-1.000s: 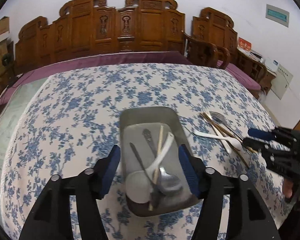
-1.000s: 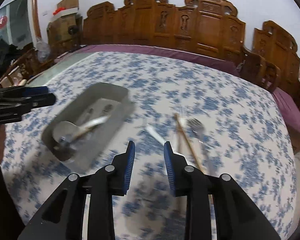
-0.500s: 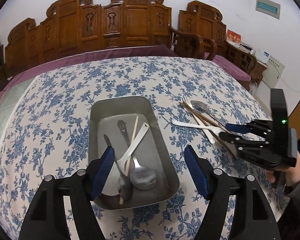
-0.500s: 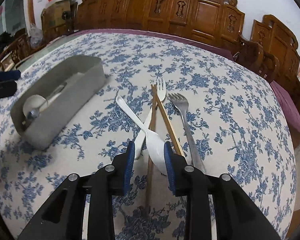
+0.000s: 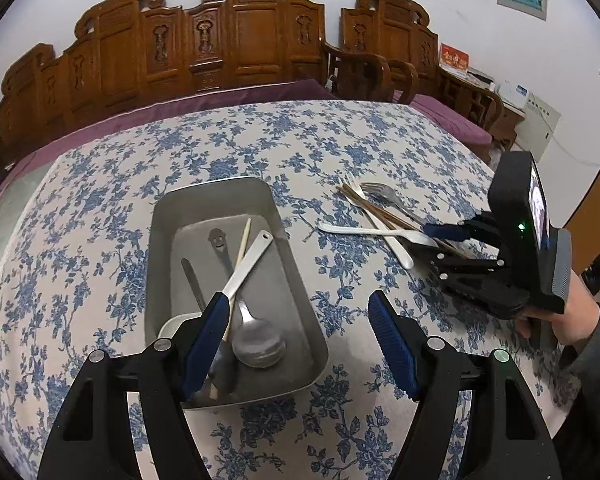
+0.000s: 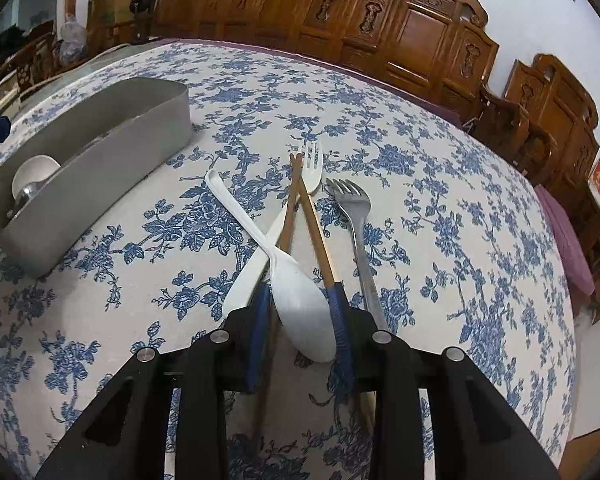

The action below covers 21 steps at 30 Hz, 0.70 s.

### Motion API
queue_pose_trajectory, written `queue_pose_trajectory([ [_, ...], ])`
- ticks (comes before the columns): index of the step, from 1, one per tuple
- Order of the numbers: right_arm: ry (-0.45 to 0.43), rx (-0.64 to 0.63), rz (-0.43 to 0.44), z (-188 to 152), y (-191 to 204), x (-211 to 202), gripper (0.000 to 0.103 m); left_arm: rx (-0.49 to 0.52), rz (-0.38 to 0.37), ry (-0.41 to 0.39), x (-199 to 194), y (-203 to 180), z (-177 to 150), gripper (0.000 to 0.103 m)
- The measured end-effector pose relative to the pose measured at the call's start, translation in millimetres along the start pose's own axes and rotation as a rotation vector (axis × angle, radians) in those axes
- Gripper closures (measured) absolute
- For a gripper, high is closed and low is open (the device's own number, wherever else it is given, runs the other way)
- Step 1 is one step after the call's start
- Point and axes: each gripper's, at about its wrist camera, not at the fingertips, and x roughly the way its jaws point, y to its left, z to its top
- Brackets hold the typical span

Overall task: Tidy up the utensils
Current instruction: 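Grasp a metal fork with the left gripper while the right gripper grasps a white plastic fork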

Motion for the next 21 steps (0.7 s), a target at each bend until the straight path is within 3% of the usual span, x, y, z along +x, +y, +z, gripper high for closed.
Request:
queue_pose_trajectory([
  [7,-0.003,0.031,0.022,2,-8,3,0.072,0.027,0.002,0.003,0,-12,-4,0.034],
  [10,-0.016,0.081,0.048,3,-19,-1,0.082,0.032,0.001,-0.003,-3,-20,-5,0.034],
  [11,-0.021,0.092,0.056,4,-22,-3,0.094,0.034,0.001,-0.003,-3,-22,-5,0.034],
  [21,-0.062,0.179,0.105,8,-53,-15,0.096,0.051,0.004,0.029,8,-52,0,0.034],
])
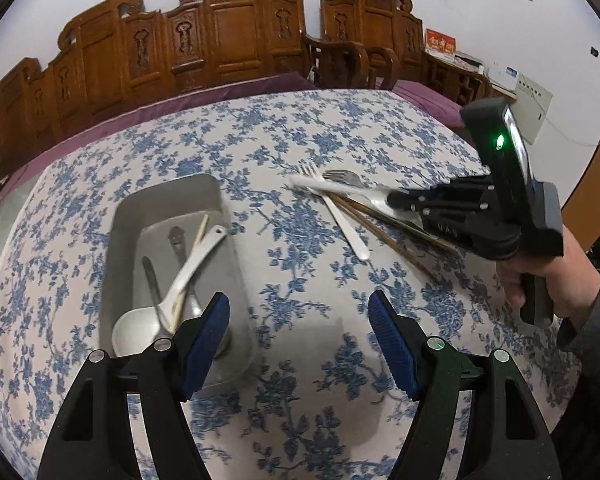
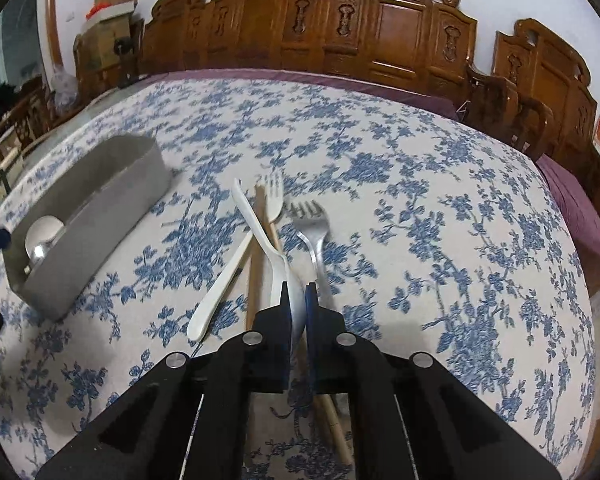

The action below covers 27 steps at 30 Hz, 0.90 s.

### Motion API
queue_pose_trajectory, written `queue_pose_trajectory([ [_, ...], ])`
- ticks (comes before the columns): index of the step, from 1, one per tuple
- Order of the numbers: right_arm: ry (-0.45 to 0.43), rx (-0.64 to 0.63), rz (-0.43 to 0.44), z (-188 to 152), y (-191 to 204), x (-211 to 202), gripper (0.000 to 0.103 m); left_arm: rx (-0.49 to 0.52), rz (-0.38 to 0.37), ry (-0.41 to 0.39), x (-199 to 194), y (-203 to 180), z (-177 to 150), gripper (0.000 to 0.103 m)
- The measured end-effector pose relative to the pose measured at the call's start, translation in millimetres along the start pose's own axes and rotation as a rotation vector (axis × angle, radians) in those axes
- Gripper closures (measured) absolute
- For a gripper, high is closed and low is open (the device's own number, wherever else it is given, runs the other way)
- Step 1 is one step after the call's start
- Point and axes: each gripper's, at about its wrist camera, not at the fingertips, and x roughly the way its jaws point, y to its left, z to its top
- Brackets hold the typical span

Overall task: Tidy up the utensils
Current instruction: 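Grasp a metal fork with the left gripper while the right gripper grasps a white plastic fork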

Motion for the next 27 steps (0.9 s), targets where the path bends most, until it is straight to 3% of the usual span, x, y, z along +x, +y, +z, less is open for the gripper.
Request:
queue_pose_trajectory([
  [10,-0.031,0.125,0.02,2,-40,-17,0.096,0.003,-0.023,0.031,36,-44,31,0.034],
  [15,-0.04,0.146,0.007,4,-54,-23,0.096,0.008,-0.001,0.067,67,-52,45,0.045],
  [20,-0.055,0.171,0.017,6,-65,-29,0.096,-0.019,0.013,0.126,101,-47,53,0.063],
  [27,-0.057,0.181,0.027,6,-66,-31,0.096,-0.04,0.046,0.179,135,-39,62,0.072],
])
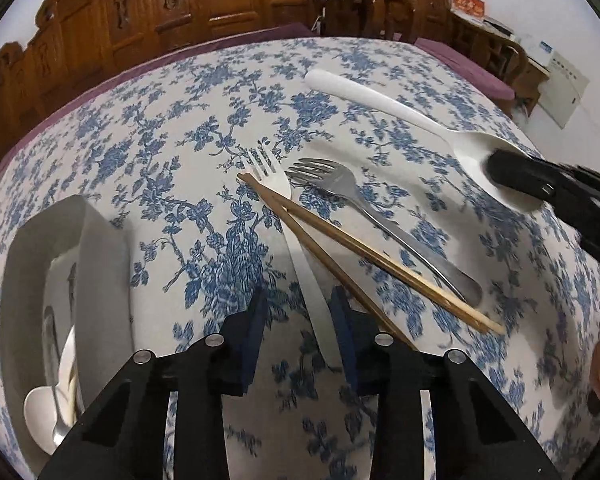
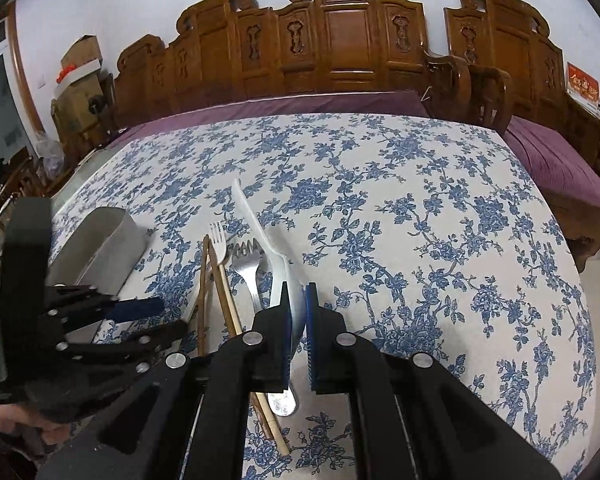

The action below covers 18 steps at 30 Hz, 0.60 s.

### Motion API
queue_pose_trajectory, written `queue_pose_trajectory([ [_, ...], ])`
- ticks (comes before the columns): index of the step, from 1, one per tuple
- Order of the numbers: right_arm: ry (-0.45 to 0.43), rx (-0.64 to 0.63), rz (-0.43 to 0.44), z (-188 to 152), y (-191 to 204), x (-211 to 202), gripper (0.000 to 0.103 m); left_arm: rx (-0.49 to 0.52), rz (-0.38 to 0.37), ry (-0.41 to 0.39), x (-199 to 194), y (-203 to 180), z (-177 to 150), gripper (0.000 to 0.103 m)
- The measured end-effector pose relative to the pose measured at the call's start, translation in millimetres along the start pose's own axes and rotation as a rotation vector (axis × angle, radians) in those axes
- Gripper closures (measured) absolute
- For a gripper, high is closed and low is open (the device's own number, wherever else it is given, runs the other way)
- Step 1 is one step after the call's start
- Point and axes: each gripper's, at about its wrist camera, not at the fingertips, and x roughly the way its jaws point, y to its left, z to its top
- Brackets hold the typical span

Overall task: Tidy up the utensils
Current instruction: 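Grasp a metal fork with the left gripper while the right gripper grasps a white plastic fork, then carry the metal fork into the grey tray with the left gripper while the right carries the white fork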

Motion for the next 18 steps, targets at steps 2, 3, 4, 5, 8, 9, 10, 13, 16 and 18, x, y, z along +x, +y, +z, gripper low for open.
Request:
queue_pose_trajectory([
  [2,0.001,-0.003,0.0,0,1,1,0.096,-0.017,0.006,0.018,8,4,3,0.076],
  [3,0.001,-0.004,0.0,-1,1,1,0.096,-0.019,0.008,0.007,9,5,5,0.076],
  [4,0.002,-0.006,-0.002,-1,2,1,0.096,-0.018,0.02,0.002,11,6,7,0.078],
  [5,0.002,-0.008,-0.003,-1,2,0,0.096,-0.021,0.024,0.001,12,7,8,0.08],
  [8,0.001,-0.007,-0.002,-1,2,0,0.096,-0.028,0.032,0.007,14,11,13,0.095],
  [9,0.002,-0.008,-0.002,-1,2,0,0.096,-0.031,0.033,0.006,14,12,13,0.095],
  [10,0.002,-0.007,0.0,-1,2,0,0.096,-0.033,0.034,0.007,14,13,14,0.095],
  [13,0.005,-0.012,0.002,-2,3,0,0.096,-0.039,0.067,-0.013,9,20,17,0.095],
  [16,0.008,-0.018,0.002,-3,6,1,0.096,-0.051,0.084,-0.039,2,26,21,0.095],
  [18,0.009,-0.018,0.004,-3,6,1,0.096,-0.048,0.097,-0.053,-3,28,24,0.095],
])
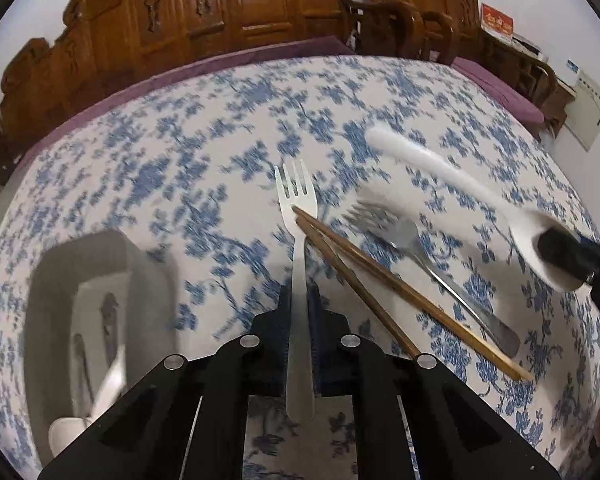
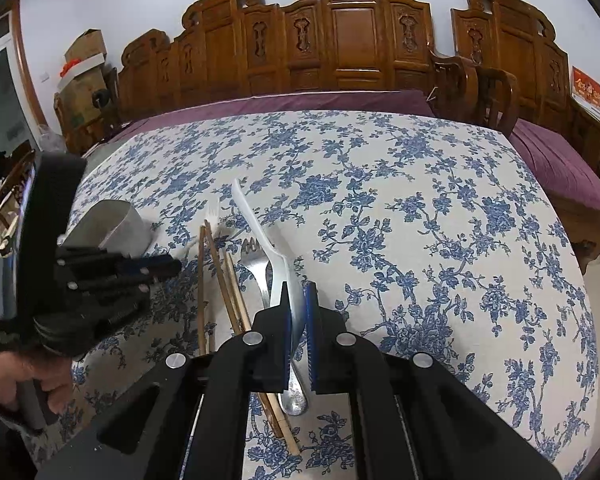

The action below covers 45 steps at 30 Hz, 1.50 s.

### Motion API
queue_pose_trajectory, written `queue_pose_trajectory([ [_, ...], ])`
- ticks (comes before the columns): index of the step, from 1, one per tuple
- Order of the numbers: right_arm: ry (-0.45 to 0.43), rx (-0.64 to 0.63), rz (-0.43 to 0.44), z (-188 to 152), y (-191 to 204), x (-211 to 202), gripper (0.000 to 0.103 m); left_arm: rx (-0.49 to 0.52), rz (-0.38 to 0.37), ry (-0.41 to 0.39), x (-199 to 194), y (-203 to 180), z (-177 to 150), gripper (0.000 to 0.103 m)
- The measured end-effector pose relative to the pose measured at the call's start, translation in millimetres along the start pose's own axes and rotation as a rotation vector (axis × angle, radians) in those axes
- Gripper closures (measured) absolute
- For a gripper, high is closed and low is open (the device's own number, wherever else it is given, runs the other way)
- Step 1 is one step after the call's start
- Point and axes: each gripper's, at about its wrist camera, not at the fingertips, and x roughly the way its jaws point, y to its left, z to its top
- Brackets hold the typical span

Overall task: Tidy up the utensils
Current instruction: 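Carry the metal fork into the grey tray with the left gripper while the right carries the white fork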

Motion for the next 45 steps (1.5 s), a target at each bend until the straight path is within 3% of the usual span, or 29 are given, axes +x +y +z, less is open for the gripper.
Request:
queue_pose_trajectory([
  [7,0.008,-0.001,-0.009,-2,6,1,0.096,0.006,0.043,-0.058,-25,12,7,0.095],
  [20,0.027,-0.01,-0.009,-13,19,2,0.096,0.015,0.031,-0.096,-68,27,-8,0.095],
  [45,0.006,-0.094,0.036,-27,82,-20,0.096,-0.014,0.044,-0.082,-101,86,-52,0.095],
])
